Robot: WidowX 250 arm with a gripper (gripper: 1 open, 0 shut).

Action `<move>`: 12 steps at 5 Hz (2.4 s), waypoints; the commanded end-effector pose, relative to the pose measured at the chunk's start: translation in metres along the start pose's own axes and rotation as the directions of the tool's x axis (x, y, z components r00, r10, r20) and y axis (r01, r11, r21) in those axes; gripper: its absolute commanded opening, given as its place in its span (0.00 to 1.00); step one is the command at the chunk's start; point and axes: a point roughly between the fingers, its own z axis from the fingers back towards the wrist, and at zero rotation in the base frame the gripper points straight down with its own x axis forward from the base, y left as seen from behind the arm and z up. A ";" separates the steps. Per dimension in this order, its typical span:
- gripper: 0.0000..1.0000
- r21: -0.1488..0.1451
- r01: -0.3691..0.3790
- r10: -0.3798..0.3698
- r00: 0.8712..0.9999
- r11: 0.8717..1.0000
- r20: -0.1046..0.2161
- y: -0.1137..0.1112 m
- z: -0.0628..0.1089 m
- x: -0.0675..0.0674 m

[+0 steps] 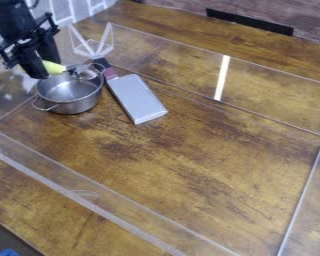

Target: Put the spoon into the silver pot

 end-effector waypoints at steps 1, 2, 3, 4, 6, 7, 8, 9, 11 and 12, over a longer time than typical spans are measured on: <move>0.00 -0.046 -0.001 0.002 1.000 0.999 0.023 -0.005 0.014 0.013; 1.00 -0.020 0.093 -0.093 0.996 0.996 -0.003 -0.010 0.012 0.022; 0.00 -0.003 0.182 -0.182 0.983 0.983 -0.034 -0.020 0.009 0.024; 0.00 -0.008 0.159 -0.160 0.986 0.987 -0.055 -0.026 0.001 0.024; 0.00 -0.005 0.155 -0.155 0.984 0.988 -0.089 -0.035 -0.011 0.020; 1.00 0.004 0.176 -0.174 0.979 0.984 -0.110 -0.040 -0.016 0.016; 0.00 0.007 0.188 -0.186 0.975 0.982 -0.119 -0.036 -0.014 0.013; 0.00 0.005 0.205 -0.203 0.972 0.979 -0.121 -0.033 -0.010 0.010; 1.00 -0.003 0.191 -0.190 0.974 0.982 -0.119 -0.027 0.000 0.015; 1.00 0.000 0.235 -0.233 0.964 0.972 -0.127 -0.036 -0.001 0.018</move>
